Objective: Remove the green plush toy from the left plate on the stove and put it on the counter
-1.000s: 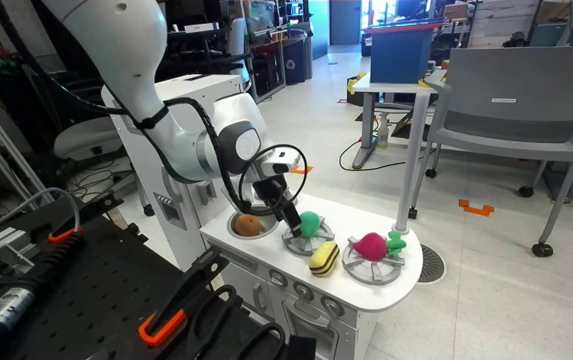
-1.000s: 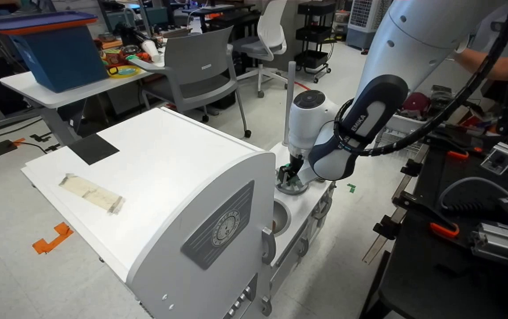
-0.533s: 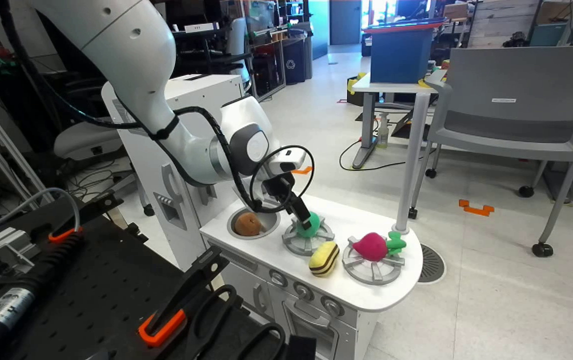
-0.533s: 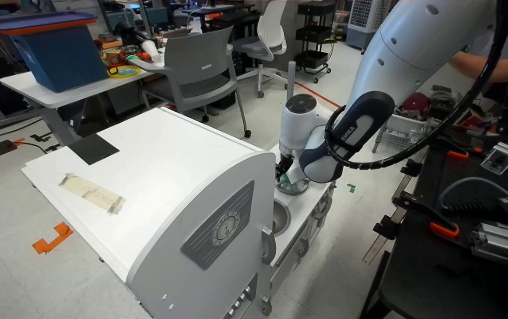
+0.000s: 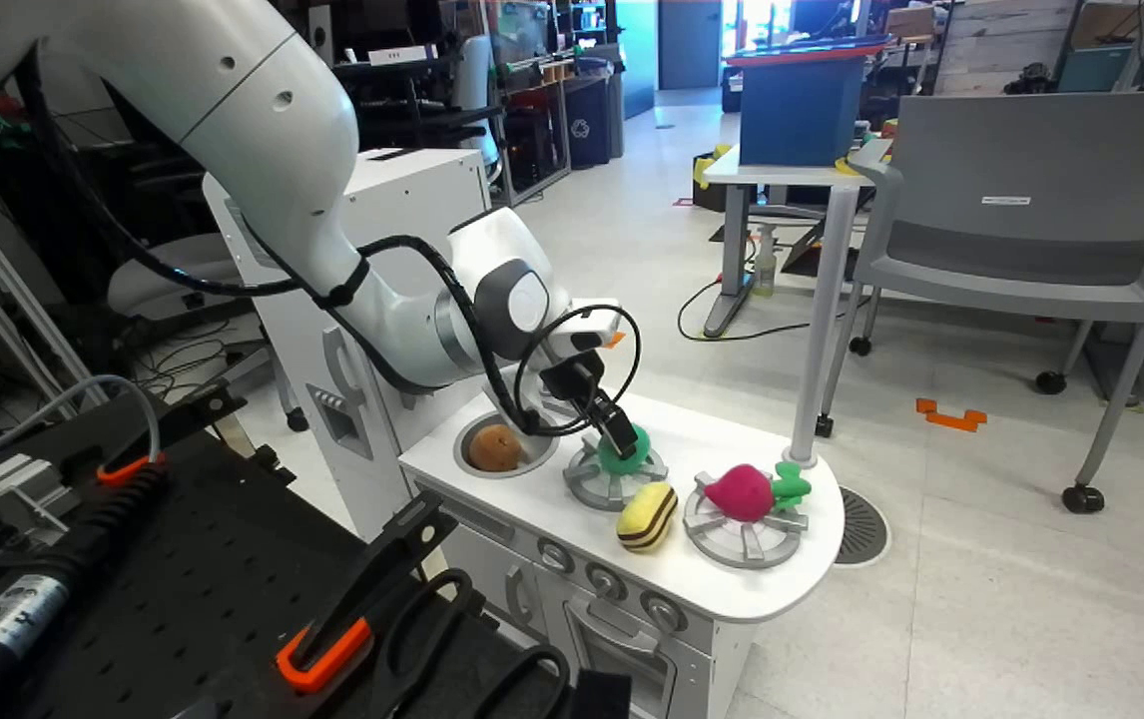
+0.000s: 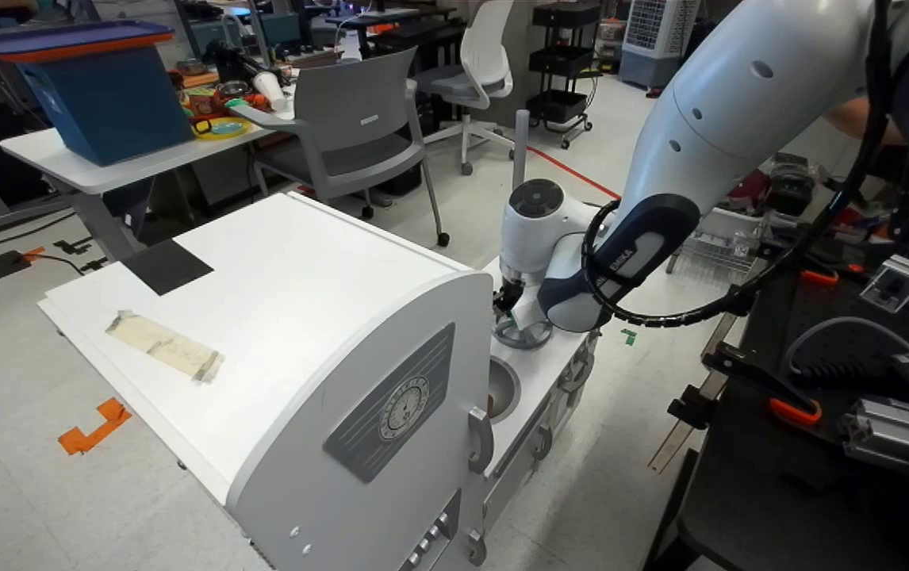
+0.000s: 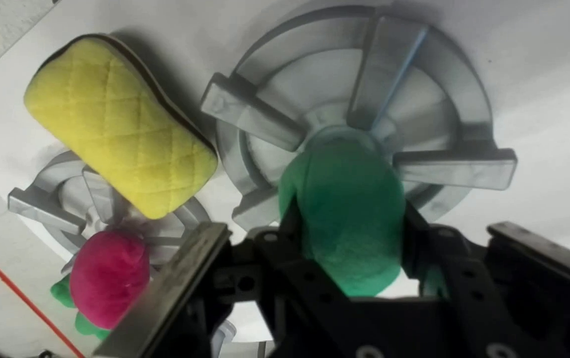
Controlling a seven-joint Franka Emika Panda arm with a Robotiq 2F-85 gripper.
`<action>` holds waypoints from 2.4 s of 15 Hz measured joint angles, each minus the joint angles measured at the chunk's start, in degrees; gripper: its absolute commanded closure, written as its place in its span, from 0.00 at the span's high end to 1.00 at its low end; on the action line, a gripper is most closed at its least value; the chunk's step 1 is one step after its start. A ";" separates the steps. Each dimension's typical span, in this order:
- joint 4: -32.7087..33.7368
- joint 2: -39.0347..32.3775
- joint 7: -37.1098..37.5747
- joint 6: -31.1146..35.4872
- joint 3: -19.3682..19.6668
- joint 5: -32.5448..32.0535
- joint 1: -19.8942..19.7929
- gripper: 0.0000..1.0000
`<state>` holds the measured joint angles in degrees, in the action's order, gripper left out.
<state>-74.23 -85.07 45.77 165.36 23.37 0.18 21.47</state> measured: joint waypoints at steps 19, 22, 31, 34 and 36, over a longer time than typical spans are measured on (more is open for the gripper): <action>-24.28 16.25 -14.15 -8.51 -16.11 0.20 -4.09 0.06; -24.26 15.11 -14.05 -8.28 -16.11 0.31 -3.34 0.06; -21.46 15.76 -13.37 -8.07 -15.38 1.72 -3.00 0.06; -19.64 14.78 -11.91 -7.73 -14.18 1.72 -2.56 0.06; -18.10 13.47 -10.70 -7.48 -13.35 1.72 -2.11 0.06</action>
<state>-92.33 -71.60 35.07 157.88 10.02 1.90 19.37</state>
